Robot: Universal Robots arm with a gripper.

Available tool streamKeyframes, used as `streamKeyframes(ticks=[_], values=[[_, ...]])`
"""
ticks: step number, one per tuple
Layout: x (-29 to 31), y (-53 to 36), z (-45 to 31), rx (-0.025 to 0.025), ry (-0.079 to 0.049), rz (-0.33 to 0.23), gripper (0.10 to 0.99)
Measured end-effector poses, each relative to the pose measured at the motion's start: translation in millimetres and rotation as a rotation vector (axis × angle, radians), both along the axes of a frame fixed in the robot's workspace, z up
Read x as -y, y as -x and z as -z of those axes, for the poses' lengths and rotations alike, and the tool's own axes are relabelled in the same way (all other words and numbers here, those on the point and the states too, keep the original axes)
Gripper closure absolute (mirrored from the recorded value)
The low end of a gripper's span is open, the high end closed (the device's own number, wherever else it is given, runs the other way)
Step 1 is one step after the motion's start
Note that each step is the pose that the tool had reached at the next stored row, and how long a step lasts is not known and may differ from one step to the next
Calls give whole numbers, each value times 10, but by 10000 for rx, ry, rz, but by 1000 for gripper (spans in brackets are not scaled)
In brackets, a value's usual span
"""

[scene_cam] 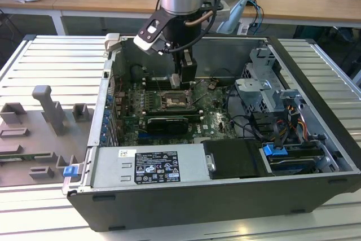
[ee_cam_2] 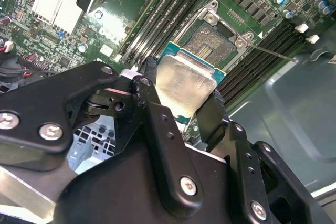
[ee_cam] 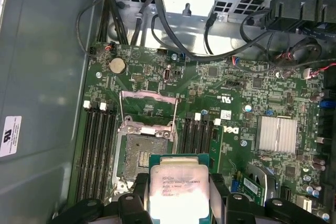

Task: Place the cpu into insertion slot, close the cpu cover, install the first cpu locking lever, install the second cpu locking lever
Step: 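Place the cpu into insertion slot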

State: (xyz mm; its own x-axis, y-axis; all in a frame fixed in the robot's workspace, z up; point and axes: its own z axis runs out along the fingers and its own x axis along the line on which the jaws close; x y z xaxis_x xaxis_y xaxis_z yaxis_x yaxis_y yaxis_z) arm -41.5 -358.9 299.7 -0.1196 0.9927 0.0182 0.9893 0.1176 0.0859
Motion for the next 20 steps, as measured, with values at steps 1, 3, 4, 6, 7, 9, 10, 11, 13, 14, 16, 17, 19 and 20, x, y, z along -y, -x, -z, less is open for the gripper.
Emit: streamKeyframes(ticks=[1, 3, 4, 6, 7, 9, 10, 11, 13, 14, 16, 17, 19, 20], values=[[0, 0, 1, 1, 0, 1, 545], [0, 0, 4, 0, 0, 6, 545], [0, 0, 6, 0, 0, 9, 545], [0, 0, 10, 1, -1, 14, 545], [0, 0, 12, 1, -1, 16, 545], [0, 0, 17, 1, -1, 22, 545], [0, 0, 20, 0, -1, 25, 545], [0, 0, 23, 1, -1, 30, 545], [0, 0, 28, 1, -1, 36, 545], [0, 0, 31, 1, -1, 39, 545], [0, 0, 39, 0, -1, 50, 545], [0, 0, 41, 0, 0, 54, 545], [0, 0, 47, 0, 0, 63, 545], [0, 0, 50, 0, 0, 69, 545]])
